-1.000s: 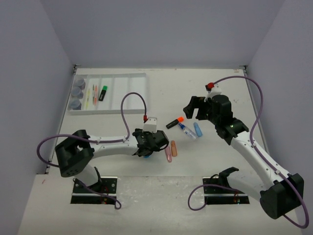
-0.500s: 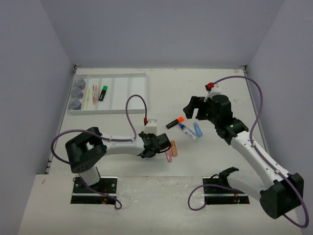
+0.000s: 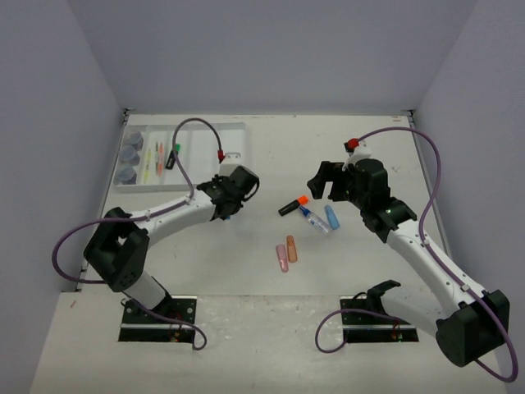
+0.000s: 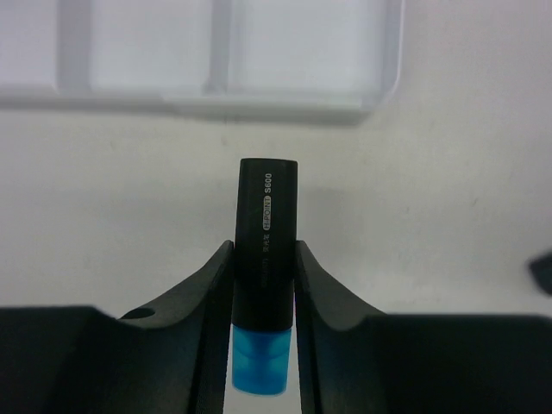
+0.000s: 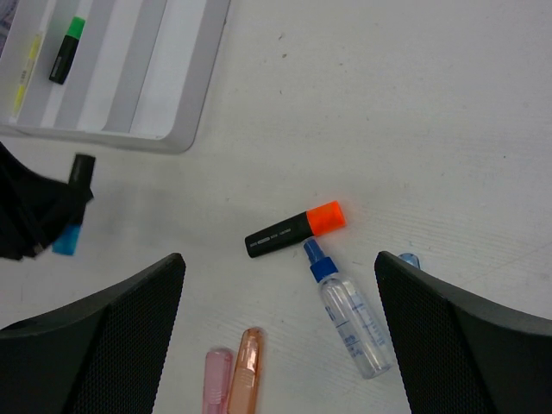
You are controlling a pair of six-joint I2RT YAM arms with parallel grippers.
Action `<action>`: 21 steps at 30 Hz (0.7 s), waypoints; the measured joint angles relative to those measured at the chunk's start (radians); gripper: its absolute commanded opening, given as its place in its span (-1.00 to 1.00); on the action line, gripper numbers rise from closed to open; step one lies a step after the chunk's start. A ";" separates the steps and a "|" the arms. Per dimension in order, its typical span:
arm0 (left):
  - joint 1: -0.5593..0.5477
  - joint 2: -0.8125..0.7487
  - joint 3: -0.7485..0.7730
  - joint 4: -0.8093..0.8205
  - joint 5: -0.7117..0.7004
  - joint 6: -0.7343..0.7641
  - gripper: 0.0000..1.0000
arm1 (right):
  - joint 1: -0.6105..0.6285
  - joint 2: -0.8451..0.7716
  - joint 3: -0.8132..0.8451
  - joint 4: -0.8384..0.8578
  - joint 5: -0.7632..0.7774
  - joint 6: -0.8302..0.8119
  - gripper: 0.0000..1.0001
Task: Sort the stationery into containers
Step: Place the pen in the storage box.
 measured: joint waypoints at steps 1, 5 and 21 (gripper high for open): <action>0.042 -0.002 0.053 0.005 -0.001 0.051 -1.00 | 0.000 0.000 0.000 0.000 0.000 0.000 0.84; 0.189 0.012 0.278 0.066 -0.032 0.267 -1.00 | 0.000 -0.002 0.000 0.000 0.000 0.000 0.84; 0.706 0.344 0.404 0.450 0.358 0.736 -1.00 | 0.000 -0.007 0.000 0.006 -0.006 -0.002 0.84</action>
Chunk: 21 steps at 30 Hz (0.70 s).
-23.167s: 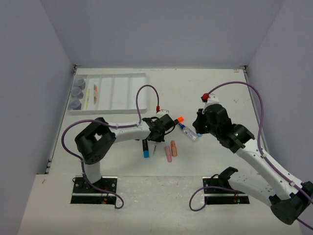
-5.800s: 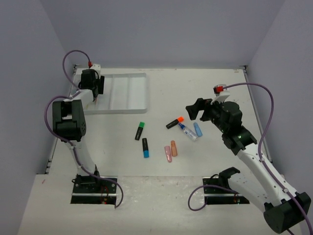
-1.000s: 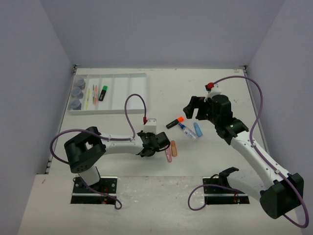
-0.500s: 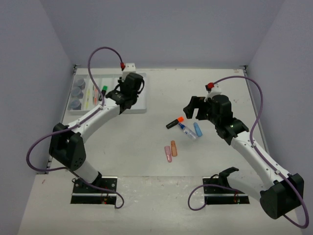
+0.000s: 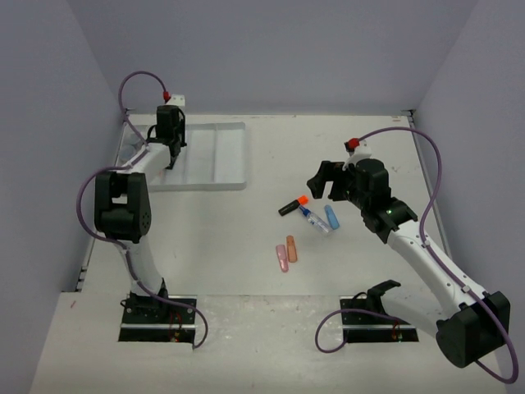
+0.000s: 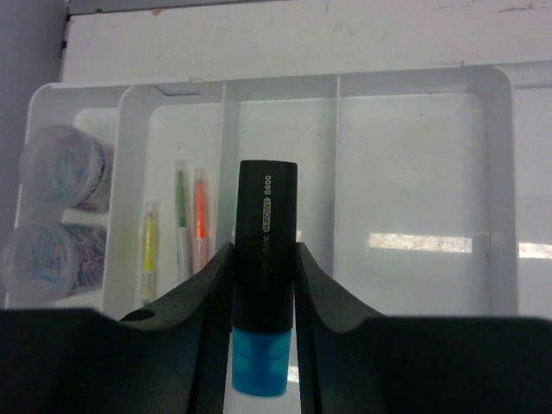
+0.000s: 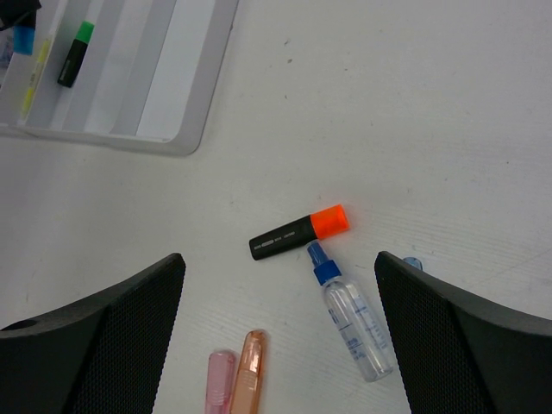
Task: Sort the stationery into containers
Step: Place the pen in the storage box.
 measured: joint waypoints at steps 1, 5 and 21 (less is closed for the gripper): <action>0.004 0.006 -0.005 0.010 0.028 0.005 -1.00 | 0.000 0.000 0.000 0.001 -0.002 0.000 0.84; 0.004 0.010 -0.031 0.053 0.099 0.018 -1.00 | 0.000 0.002 0.000 0.002 -0.005 0.000 0.84; 0.009 0.125 -0.062 0.133 0.083 0.037 0.15 | 0.000 0.004 0.000 0.002 -0.019 -0.005 0.82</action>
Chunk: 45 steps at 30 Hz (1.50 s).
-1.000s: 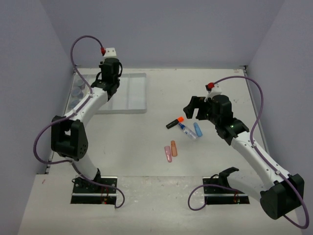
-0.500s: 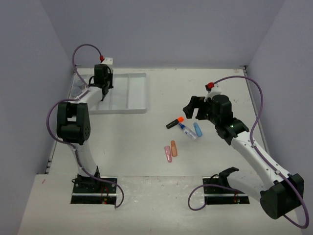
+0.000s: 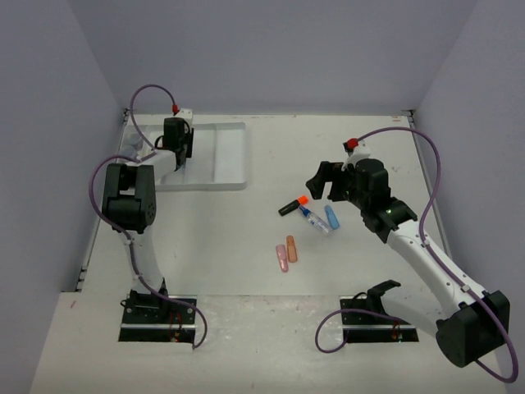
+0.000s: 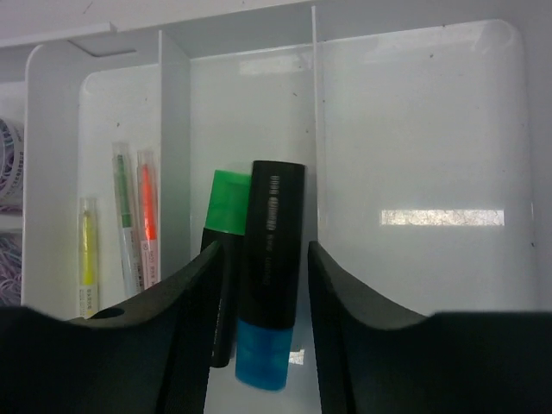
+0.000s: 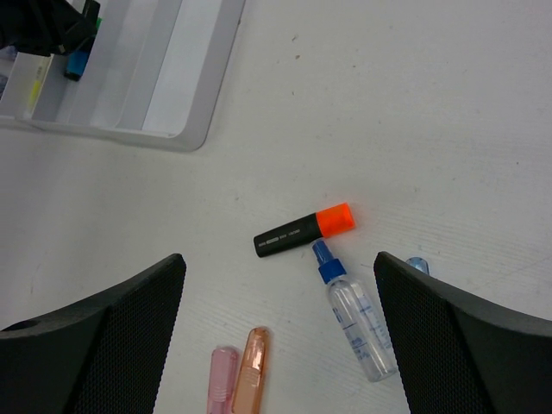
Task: Sort the stationery into containers
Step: Place the pen in the storage box, then pick up the pen from the center of the board.
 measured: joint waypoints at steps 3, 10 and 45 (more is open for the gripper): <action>0.004 0.000 0.000 0.003 -0.022 0.011 0.48 | 0.000 0.000 0.000 0.000 -0.010 -0.001 0.82; 0.021 -0.012 0.000 0.000 -0.040 0.003 0.68 | 0.000 0.000 0.000 0.001 -0.014 -0.002 0.82; -0.775 -0.021 0.066 -0.293 0.099 -0.212 -0.07 | -0.002 -0.238 -0.124 0.090 0.279 0.070 0.51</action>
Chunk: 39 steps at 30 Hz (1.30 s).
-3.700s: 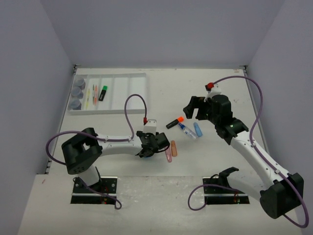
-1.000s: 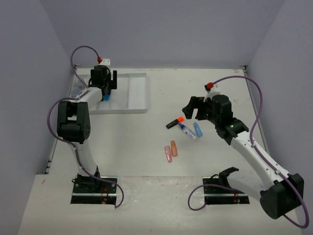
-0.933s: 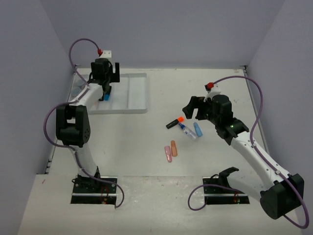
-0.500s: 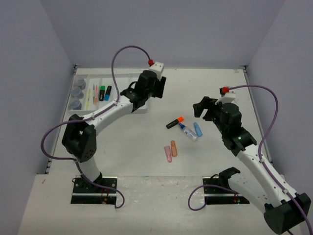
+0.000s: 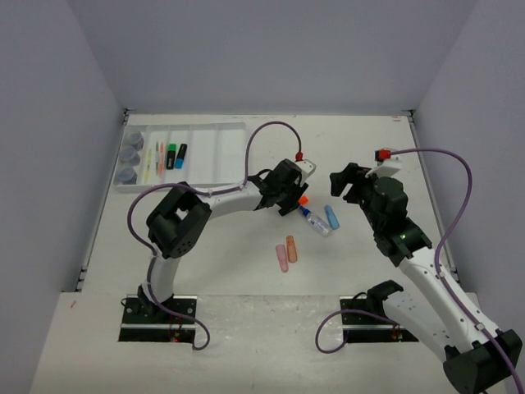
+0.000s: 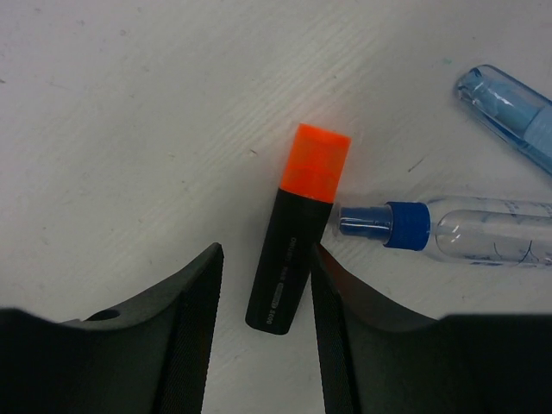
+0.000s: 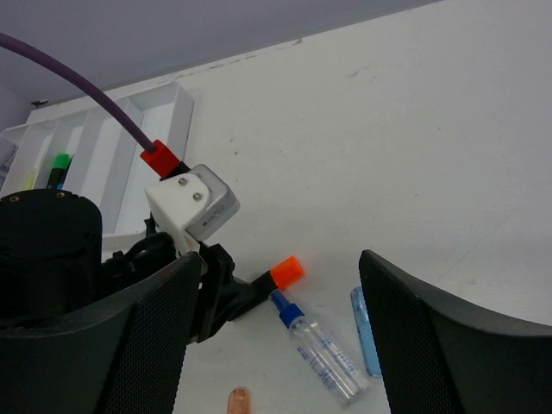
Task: Sort the stationery into containers
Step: Pick up the pen from the center of the board, then place the pen in the storage box.
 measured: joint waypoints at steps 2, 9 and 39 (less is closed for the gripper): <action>-0.005 0.015 0.000 0.002 0.019 0.012 -0.07 | 0.000 0.002 0.000 0.000 0.000 0.000 0.50; -0.012 0.059 0.000 0.004 0.045 0.031 -0.14 | 0.000 0.002 0.000 0.000 0.000 0.000 0.50; 0.804 -0.005 0.305 -0.163 -0.308 0.001 -1.00 | -0.005 0.019 0.000 0.004 -0.001 -0.001 0.49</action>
